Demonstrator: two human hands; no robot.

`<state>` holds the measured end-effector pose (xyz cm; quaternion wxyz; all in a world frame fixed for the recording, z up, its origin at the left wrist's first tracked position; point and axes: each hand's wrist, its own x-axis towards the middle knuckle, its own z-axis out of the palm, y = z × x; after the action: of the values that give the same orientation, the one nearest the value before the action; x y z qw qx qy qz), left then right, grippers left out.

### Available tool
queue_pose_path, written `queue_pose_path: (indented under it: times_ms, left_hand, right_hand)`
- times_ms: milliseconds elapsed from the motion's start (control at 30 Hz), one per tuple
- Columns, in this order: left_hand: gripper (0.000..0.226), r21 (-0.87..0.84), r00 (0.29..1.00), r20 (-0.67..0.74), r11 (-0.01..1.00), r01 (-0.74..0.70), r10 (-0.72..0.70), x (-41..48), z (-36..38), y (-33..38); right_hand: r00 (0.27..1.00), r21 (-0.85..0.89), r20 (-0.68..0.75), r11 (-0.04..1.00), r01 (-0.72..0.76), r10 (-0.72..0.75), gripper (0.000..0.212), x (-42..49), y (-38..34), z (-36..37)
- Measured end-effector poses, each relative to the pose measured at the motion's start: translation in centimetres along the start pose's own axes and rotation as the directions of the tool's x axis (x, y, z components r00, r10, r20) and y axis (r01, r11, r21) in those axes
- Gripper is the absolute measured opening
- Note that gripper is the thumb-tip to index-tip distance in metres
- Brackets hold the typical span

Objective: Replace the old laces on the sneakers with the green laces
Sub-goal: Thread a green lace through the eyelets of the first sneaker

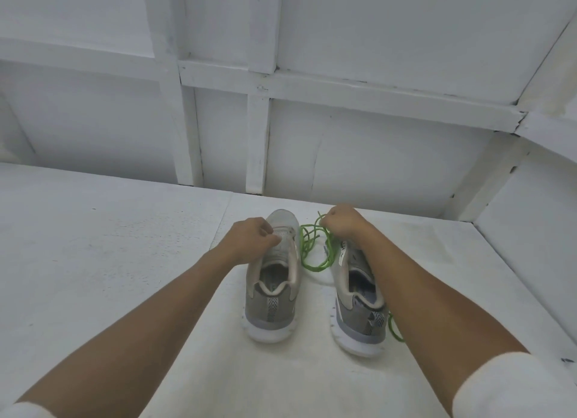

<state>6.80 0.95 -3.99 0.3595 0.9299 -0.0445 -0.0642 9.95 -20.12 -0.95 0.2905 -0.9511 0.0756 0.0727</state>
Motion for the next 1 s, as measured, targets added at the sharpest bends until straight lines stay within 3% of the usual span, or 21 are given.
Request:
queue_pose_path:
  times_ms: [133,233,400,533,700,800,1000]
  left_hand:
    - [0.028,-0.034,1.000,-0.021,0.999,0.008,-0.009,0.1,0.1,-0.1]
    - [0.029,-0.032,1.000,-0.015,0.999,0.008,-0.009,0.4,0.1,-0.1]
    - [0.028,-0.017,1.000,-0.023,1.000,0.007,-0.007,1.0,0.3,0.4]
    - [0.025,-0.078,1.000,-0.003,0.997,0.028,-0.028,2.5,0.1,1.3]
    - [0.021,-0.122,0.996,0.049,0.989,0.079,-0.073,4.8,0.2,1.8]
    - [0.020,-0.058,0.993,0.055,0.993,0.106,-0.103,5.8,0.9,1.9]
    - [0.019,0.021,0.992,0.038,0.993,0.120,-0.120,6.7,1.8,1.7]
  right_hand:
    - [0.990,-0.069,0.120,0.995,0.077,-0.069,0.006,-0.3,-1.3,0.9]
    - [0.975,-0.209,0.209,0.970,0.122,-0.078,0.005,0.0,-1.7,0.6]
    - [0.992,0.028,-0.004,0.992,0.123,-0.123,0.011,0.9,-1.7,0.2]
    - [0.981,0.166,0.047,0.970,0.176,-0.186,0.008,0.4,-2.0,0.6]
    - [0.980,0.020,0.014,0.980,0.196,-0.197,0.005,1.1,-1.6,1.9]
    - [0.982,-0.078,-0.005,0.979,0.190,-0.191,0.011,1.2,-1.5,2.3]
    - [0.984,-0.083,-0.026,0.981,0.173,-0.176,0.013,1.6,-1.2,3.1]
